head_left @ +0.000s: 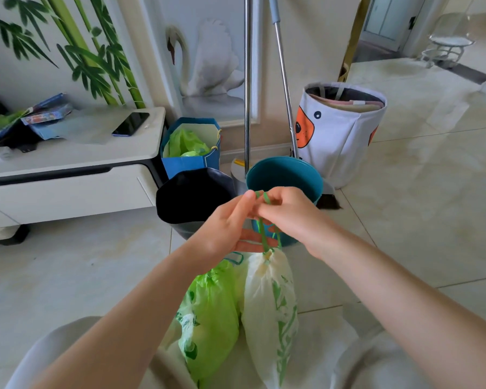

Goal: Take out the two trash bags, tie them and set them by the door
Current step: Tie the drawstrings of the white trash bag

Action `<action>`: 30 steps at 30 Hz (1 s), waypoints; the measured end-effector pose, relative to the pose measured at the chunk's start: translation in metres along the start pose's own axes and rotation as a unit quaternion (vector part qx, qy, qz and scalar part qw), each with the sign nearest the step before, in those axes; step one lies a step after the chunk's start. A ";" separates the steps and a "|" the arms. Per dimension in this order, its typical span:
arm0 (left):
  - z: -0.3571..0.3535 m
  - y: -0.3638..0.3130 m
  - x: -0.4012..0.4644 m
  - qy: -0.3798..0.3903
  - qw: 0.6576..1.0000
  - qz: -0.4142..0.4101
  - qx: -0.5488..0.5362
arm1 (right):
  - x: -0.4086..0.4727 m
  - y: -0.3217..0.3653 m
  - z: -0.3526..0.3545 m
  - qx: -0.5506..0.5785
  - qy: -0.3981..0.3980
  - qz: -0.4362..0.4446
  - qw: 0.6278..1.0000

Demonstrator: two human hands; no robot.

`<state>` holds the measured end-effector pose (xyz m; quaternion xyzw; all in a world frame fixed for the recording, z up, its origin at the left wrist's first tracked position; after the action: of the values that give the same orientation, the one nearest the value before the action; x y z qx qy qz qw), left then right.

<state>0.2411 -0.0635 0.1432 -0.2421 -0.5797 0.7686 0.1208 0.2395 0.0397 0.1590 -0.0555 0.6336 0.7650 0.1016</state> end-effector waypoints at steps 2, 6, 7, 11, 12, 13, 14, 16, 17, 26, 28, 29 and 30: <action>0.004 0.003 -0.002 -0.002 1.000 -0.010 -0.004 | 0.002 -0.002 -0.001 -0.018 -0.021 0.008 1.000; 0.009 0.013 -0.007 0.004 1.000 -0.013 0.003 | 0.004 -0.009 -0.011 -0.049 0.005 -0.007 0.999; 0.012 0.018 -0.008 0.002 1.000 -0.005 0.000 | 0.005 -0.010 -0.012 -0.049 0.010 -0.005 0.999; 0.044 0.048 -0.005 -0.067 0.996 0.048 0.026 | 0.010 -0.008 -0.013 0.021 0.004 -0.001 1.000; 0.055 0.057 -0.005 -0.093 0.992 0.070 0.042 | 0.010 -0.007 -0.014 0.055 0.011 -0.006 0.998; 0.065 0.068 -0.007 -0.112 0.987 0.089 0.071 | 0.010 -0.006 -0.015 0.077 0.020 -0.010 0.997; 0.074 0.080 -0.008 -0.122 0.979 0.106 0.122 | 0.011 -0.005 -0.015 0.085 0.027 -0.009 0.996; 0.091 0.109 -0.010 -0.118 0.949 0.123 0.266 | 0.012 -0.003 -0.013 0.085 0.030 -0.004 0.996; 0.099 0.128 -0.012 -0.114 0.928 0.138 0.325 | 0.012 -0.003 -0.012 0.086 0.027 -0.003 0.996; 0.120 0.253 -0.044 -0.040 0.881 0.293 0.369 | 0.013 0.002 -0.011 0.068 0.038 0.017 0.997; 0.124 0.258 -0.047 -0.040 0.871 0.305 0.382 | 0.014 0.003 -0.011 0.066 0.037 0.020 0.997; 0.129 0.257 -0.047 -0.050 0.871 0.312 0.375 | 0.014 0.004 -0.010 0.067 0.038 0.020 0.997; 0.134 0.253 -0.050 -0.067 0.874 0.332 0.349 | 0.015 0.004 -0.010 0.068 0.038 0.020 0.997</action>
<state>0.2391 -0.2734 -0.0572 -0.3105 -0.1661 0.9302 -0.1039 0.2239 0.0307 0.1581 -0.0647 0.6885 0.7193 0.0656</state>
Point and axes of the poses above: each hand's wrist, its own x-axis towards the middle knuckle, its own z-axis out of the back of the hand, y = z × x, the point moved 9 cm from there along x, towards the middle knuckle, and after that the axes turned 14 degrees about x, right-handed, at the moved point
